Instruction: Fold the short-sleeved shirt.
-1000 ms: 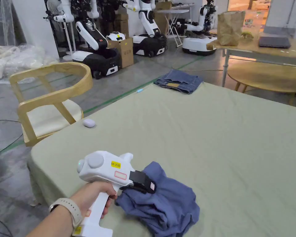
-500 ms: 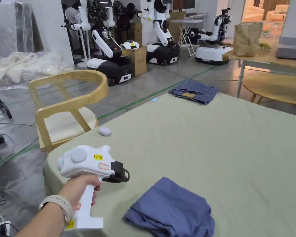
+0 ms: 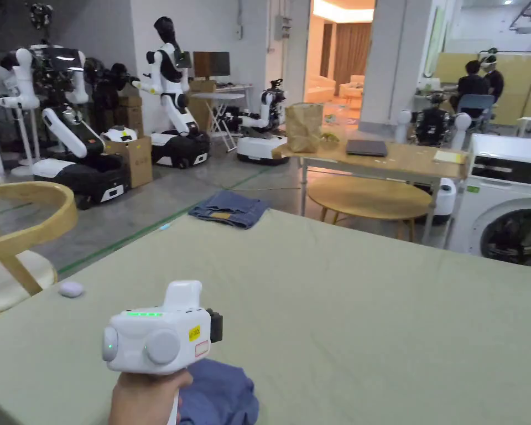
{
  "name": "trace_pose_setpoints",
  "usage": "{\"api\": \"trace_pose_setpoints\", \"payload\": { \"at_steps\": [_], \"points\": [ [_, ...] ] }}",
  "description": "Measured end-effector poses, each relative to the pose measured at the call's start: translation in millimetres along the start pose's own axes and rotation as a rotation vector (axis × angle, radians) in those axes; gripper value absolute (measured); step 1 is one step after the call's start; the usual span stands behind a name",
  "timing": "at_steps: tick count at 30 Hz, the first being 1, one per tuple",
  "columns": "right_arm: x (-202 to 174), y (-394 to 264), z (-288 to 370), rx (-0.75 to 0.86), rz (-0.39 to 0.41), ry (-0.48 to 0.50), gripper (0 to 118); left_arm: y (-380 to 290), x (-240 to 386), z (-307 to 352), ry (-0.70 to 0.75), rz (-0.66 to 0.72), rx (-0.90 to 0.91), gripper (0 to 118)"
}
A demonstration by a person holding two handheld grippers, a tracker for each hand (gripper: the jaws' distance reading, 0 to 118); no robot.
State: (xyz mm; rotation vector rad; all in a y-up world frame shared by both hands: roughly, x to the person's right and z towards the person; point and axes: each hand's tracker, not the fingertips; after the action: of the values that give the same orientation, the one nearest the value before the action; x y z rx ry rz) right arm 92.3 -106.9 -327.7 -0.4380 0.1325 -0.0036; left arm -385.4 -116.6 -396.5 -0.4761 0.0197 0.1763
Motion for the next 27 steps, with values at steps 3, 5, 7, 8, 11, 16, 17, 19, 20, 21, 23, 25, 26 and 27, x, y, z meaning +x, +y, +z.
{"api": "trace_pose_setpoints", "payload": {
  "at_steps": [3, 5, 7, 8, 11, 16, 17, 19, 20, 21, 23, 25, 26, 27],
  "points": [
    [21.3, 39.8, 10.8, 0.111, -0.027, -0.056, 0, 10.4, 84.6, 17.7, -0.067, -0.112, 0.095, 0],
    [30.4, 60.6, 18.7, 0.190, -0.020, -0.124, 0, 19.2, 131.3, 30.5, -0.108, -0.157, 0.176, 0],
    [38.7, 77.9, 23.4, 0.220, -0.008, -0.153, 0, 29.1, 176.8, 45.3, -0.115, -0.217, 0.233, 0],
    [41.8, 83.0, 24.9, 0.229, -0.004, -0.170, 0, 33.4, 192.5, 50.7, -0.125, -0.244, 0.255, 0],
    [52.1, 94.9, 29.5, 0.239, 0.003, -0.196, 0, 41.3, 231.0, 63.8, -0.139, -0.303, 0.292, 0],
    [58.0, 96.9, 49.0, 0.271, 0.005, -0.195, 0, 34.4, 252.8, 82.6, -0.140, -0.290, 0.322, 0],
    [56.8, 96.1, 51.2, 0.274, 0.013, -0.196, 0, 31.0, 253.4, 85.7, -0.147, -0.291, 0.316, 0],
    [54.6, 96.5, 55.2, 0.274, 0.014, -0.185, 0, 23.8, 251.8, 90.2, -0.158, -0.293, 0.320, 0],
    [53.8, 95.9, 57.3, 0.283, 0.007, -0.162, 0, 23.7, 251.4, 88.6, -0.157, -0.282, 0.316, 0],
    [52.7, 95.4, 58.8, 0.294, 0.010, -0.149, 0, 23.9, 249.8, 88.5, -0.156, -0.271, 0.304, 0],
    [50.4, 97.6, 59.2, 0.298, 0.024, -0.165, 0, 23.7, 246.9, 89.7, -0.160, -0.265, 0.308, 0],
    [50.3, 98.9, 61.0, 0.309, 0.034, -0.170, 6, 25.8, 248.2, 90.4, -0.155, -0.265, 0.311, 17],
    [50.0, 99.0, 62.1, 0.315, 0.034, -0.173, 17, 26.9, 247.8, 91.4, -0.154, -0.266, 0.311, 25],
    [50.9, 98.8, 61.7, 0.316, 0.034, -0.171, 28, 27.2, 247.6, 92.4, -0.160, -0.267, 0.311, 35]
  ]
}}
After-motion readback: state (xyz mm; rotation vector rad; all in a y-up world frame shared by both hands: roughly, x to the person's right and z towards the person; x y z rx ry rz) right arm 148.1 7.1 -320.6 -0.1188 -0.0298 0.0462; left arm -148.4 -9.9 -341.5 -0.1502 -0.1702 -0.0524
